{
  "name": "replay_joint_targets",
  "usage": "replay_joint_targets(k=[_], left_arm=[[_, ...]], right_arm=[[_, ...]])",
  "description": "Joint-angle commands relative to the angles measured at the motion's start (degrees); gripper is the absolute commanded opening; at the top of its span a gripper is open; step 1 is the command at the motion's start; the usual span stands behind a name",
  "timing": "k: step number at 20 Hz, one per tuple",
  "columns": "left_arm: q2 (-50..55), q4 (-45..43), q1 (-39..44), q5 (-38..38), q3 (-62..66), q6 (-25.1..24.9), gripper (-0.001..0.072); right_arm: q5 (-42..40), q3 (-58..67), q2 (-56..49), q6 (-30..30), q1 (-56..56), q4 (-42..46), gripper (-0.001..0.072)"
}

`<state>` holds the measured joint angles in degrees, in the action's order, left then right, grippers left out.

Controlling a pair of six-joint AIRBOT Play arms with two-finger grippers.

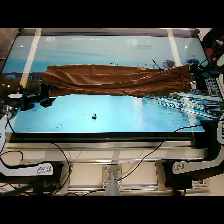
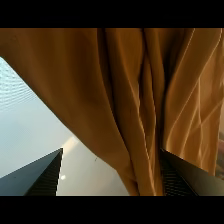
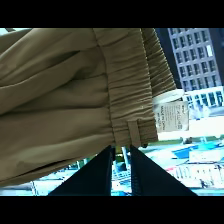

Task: Fold the clothes and pants, and hang the long-sleeved shirts on hangers.

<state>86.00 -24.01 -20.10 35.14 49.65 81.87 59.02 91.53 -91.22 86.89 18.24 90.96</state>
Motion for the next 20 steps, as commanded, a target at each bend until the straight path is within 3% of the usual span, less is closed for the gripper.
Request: replay_joint_targets(k=[1,4,8,11,12,18,19,20], left_arm=[[3.9,10.0,1.9,-4.7,-0.2,-5.6,0.0663],[4.0,10.8,6.8,-16.2,-0.2,-5.6,0.0664],[5.6,10.8,10.4,-25.8,0.0,-0.6,0.0613],[7.1,10.3,10.3,-27.7,2.1,-2.4,0.0604],[7.9,9.5,10.3,-28.1,3.6,-3.6,0.0541],[14.9,9.1,10.6,-27.6,14.0,-4.3,0.0536],[15.8,9.1,10.6,-27.2,14.8,-4.3,0.0485],[16.3,9.2,10.8,-27.1,15.2,-4.3,0.0312]], right_arm=[[-1.8,0.0,0.0,0.0,0.0,-1.4,0.0129],[-3.2,0.0,0.0,0.0,-0.1,-2.7,0.0129],[-3.9,0.0,0.0,0.0,-0.1,-2.7,0.0129],[-4.1,0.0,0.0,0.0,-0.1,-2.6,0.0129],[-4.3,0.0,0.0,0.0,-0.1,-2.6,0.0129],[-4.6,0.0,0.0,0.0,-0.1,-3.4,0.0129],[-4.6,0.0,0.0,0.0,-0.1,-3.9,0.0129],[-4.7,0.0,0.0,0.0,-0.1,-4.5,0.0128]])
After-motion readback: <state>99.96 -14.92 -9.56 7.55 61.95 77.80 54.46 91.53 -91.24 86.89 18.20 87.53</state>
